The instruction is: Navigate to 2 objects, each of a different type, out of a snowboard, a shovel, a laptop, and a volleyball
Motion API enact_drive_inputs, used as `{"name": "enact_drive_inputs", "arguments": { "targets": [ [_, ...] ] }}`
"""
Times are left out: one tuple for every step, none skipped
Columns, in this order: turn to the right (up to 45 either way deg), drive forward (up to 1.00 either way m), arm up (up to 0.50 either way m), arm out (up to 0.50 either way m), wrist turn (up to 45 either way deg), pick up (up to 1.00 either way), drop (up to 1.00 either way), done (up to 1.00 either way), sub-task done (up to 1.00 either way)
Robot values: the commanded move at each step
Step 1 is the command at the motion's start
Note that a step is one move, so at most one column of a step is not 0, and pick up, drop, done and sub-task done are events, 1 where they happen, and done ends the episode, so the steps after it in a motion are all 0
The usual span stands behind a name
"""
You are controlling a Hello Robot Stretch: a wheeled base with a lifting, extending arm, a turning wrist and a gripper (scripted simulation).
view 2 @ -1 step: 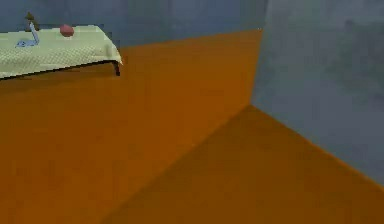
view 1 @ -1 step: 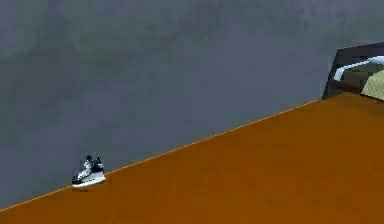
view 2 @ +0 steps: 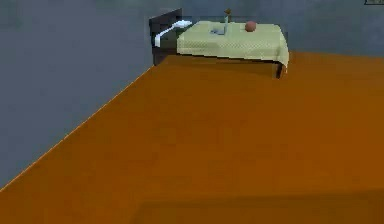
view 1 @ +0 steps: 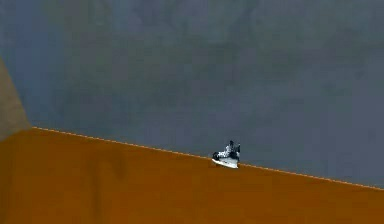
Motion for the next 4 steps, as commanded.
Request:
{"name": "enact_drive_inputs", "arguments": {
  "targets": [
    [-45.0,0.0,0.0,0.0,0.0,0.0,0.0,0.0,0.0],
    [-27.0,0.0,0.0,0.0,0.0,0.0,0.0,0.0,0.0],
    [0.0,1.0,0.0,0.0,0.0,0.0,0.0,0.0,0.0],
    [-3.0,0.0,0.0,0.0,0.0,0.0,0.0,0.0,0.0]
  ]
}}
